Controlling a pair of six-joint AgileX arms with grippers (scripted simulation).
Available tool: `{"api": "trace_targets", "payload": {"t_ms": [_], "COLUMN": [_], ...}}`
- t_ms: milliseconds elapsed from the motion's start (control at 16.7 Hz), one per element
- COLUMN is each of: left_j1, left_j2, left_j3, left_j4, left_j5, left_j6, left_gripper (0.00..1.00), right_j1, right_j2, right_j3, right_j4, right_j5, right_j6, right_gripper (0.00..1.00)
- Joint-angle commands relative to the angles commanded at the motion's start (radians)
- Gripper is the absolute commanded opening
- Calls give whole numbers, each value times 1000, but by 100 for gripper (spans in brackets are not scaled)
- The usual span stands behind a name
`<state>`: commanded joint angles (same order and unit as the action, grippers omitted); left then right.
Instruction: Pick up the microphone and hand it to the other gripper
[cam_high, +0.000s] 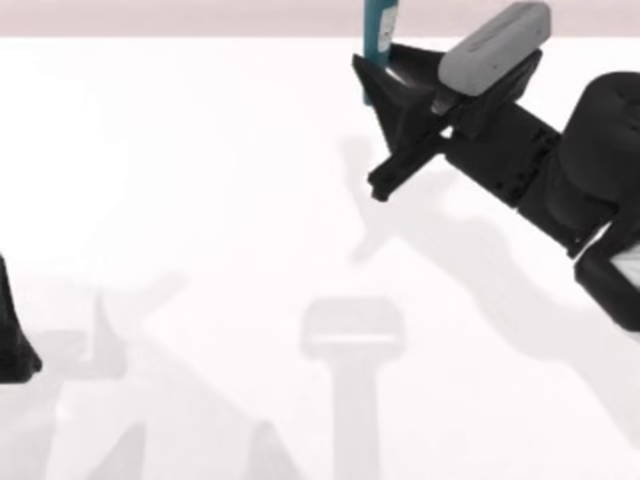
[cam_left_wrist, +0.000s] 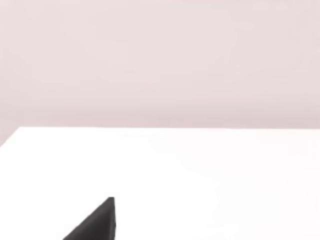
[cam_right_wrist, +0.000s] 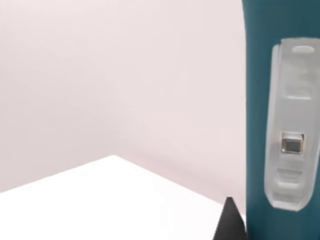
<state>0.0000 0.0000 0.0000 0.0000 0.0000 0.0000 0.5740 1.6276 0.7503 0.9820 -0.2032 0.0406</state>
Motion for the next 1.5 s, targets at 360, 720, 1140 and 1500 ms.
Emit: {"api": "trace_targets", "payload": {"t_ms": [360,720,1140,1500], "left_j1": [0,0,-62,-169], "left_j2": [0,0,227,740], "left_j3": [0,0,164,440], "left_j4": [0,0,96,253], "left_j5": [0,0,169,468], "left_j6": [0,0,24,65], "left_gripper": [100,100,100,100], "right_j1": [51,55,55,55], "right_j2": [-12,-17,-17,-17], "right_j3": [-29,-32,-32,-32], "right_j4": [42,44,44,44], "right_j5": [49,54,54,54], "right_j6": [6,4,4,4], "right_gripper": [0,0,0,0]}}
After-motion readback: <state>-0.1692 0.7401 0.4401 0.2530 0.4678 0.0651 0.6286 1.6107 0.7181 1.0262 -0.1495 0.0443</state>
